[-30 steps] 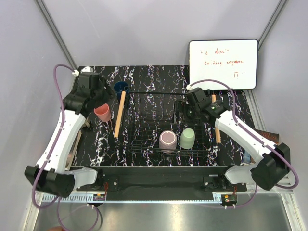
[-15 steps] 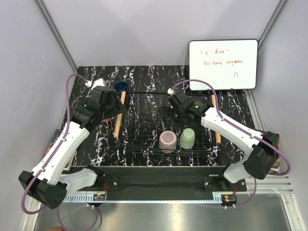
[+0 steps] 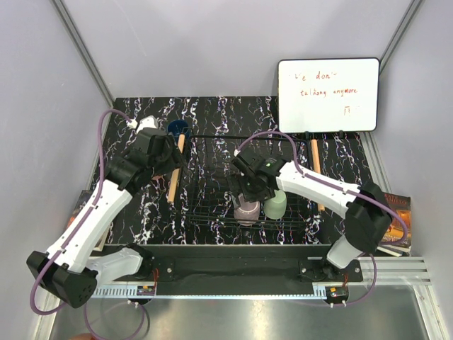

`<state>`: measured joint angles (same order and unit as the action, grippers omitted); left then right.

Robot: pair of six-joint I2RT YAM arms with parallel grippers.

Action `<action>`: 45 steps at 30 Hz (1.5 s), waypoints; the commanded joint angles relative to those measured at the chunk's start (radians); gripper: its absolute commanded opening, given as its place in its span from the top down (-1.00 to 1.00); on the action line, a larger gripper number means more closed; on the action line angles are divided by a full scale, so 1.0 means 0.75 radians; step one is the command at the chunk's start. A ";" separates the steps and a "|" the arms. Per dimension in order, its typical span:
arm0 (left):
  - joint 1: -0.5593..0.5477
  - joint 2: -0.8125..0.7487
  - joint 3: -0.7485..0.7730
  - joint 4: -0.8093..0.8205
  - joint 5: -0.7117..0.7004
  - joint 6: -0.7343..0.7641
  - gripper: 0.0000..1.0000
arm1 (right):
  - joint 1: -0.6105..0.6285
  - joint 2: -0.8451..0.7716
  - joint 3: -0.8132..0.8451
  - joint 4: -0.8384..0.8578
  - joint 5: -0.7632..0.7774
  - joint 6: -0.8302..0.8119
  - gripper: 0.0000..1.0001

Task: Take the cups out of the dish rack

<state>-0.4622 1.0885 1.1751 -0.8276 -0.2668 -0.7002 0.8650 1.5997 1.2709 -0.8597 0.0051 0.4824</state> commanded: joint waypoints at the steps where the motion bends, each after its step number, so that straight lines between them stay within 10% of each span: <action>1: -0.012 0.003 -0.016 0.060 -0.023 0.021 -0.39 | 0.023 0.033 -0.038 0.035 -0.005 -0.001 -0.94; 21: -0.014 0.021 -0.055 0.071 -0.008 0.038 -0.40 | 0.049 0.152 -0.048 0.040 -0.015 0.020 -0.99; 25: -0.012 0.023 -0.064 0.075 -0.002 0.036 -0.40 | 0.051 0.158 -0.054 0.040 -0.015 0.022 -0.67; 28: -0.014 0.019 -0.068 0.077 -0.002 0.034 -0.40 | 0.053 0.150 -0.062 0.040 -0.015 0.030 0.03; 30: -0.014 0.019 -0.070 0.077 -0.004 0.036 -0.40 | 0.057 0.137 -0.064 0.038 0.023 0.040 0.96; 45: -0.014 0.038 -0.023 0.101 -0.010 0.050 -0.39 | 0.060 -0.006 0.406 -0.118 0.130 -0.025 1.00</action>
<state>-0.4671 1.1065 1.1213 -0.8047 -0.2661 -0.6804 0.8997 1.6432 1.4006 -0.9268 0.0647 0.4881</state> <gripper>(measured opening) 0.697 0.932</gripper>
